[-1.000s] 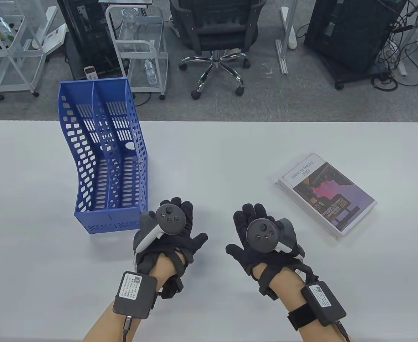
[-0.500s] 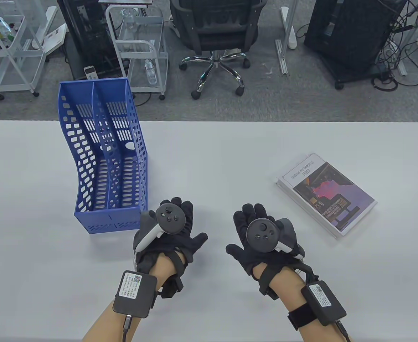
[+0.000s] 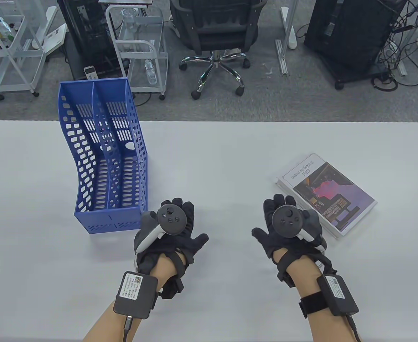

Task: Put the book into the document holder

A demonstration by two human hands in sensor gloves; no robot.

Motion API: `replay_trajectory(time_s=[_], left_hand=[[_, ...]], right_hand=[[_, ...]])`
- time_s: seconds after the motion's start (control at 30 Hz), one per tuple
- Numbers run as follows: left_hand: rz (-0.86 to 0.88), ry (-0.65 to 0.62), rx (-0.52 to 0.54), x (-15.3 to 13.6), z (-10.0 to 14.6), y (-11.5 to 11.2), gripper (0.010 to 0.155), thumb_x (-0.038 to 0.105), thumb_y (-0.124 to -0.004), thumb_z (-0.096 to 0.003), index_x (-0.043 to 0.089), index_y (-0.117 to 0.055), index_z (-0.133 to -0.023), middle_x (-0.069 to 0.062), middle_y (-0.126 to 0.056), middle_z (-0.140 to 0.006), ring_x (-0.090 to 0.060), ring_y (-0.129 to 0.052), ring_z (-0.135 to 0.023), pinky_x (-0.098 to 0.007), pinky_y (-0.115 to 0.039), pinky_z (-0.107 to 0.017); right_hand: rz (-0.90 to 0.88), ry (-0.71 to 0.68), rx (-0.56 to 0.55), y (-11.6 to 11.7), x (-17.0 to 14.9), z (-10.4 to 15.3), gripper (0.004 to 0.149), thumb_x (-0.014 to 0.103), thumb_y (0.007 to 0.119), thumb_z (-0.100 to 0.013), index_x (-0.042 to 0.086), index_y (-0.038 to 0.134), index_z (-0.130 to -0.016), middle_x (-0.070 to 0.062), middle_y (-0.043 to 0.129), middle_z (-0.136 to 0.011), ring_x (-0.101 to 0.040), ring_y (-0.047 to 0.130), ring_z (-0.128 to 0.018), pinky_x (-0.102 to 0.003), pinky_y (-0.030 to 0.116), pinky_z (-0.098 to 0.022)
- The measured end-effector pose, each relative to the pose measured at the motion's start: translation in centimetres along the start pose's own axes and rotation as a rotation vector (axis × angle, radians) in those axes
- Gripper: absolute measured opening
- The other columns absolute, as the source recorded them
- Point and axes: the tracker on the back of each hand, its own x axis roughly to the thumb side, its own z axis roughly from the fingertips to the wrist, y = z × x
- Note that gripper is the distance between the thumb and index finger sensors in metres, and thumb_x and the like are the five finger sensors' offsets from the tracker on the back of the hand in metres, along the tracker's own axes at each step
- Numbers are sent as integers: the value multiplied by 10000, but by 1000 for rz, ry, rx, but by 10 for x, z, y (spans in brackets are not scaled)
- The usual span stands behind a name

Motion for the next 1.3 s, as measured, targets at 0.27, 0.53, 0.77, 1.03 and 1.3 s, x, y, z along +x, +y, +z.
replay_trajectory(time_s=[0.27, 0.53, 0.77, 1.03, 1.3], left_hand=[[-1, 4, -5, 0, -1, -1, 907, 653, -651, -428, 332, -9, -982, 65, 131, -1059, -249, 154, -1020, -616, -48, -699], [-5, 11, -13, 0, 0, -1, 904, 653, -651, -428, 334, -13, -984, 66, 131, -1060, -247, 154, -1021, -616, -48, -699], [-18, 15, -25, 0, 0, -3, 903, 653, -650, -427, 335, -16, -986, 67, 131, -1060, -247, 155, -1019, -614, -47, -699], [-36, 14, -46, 2, -1, -8, 901, 652, -650, -429, 335, -20, -989, 66, 128, -1063, -247, 154, -1019, -614, -46, -699], [-78, -8, -108, 7, -9, -25, 890, 647, -651, -429, 338, -41, -999, 65, 84, -1085, -242, 149, -1022, -611, -40, -696]], right_hand=[[-24, 310, -81, -11, -93, -1, 819, 504, 711, -450, 46, 276, -971, -232, 119, -1034, -531, 53, -898, -723, 204, -585], [-83, 448, -11, -2, -121, 3, 819, 504, 713, -452, 34, 286, -969, -253, 145, -1035, -557, 79, -890, -723, 200, -576], [31, 380, 139, 6, -87, -5, 840, 522, 702, -451, 9, 266, -954, -310, 169, -1009, -621, 162, -872, -754, 288, -562], [185, 225, 298, 28, -20, -6, 839, 524, 690, -452, -27, 285, -939, -383, 234, -973, -700, 283, -823, -785, 425, -532], [238, 91, 379, 42, 28, 4, 817, 530, 686, -455, -20, 336, -947, -397, 296, -969, -712, 367, -804, -772, 513, -519]])
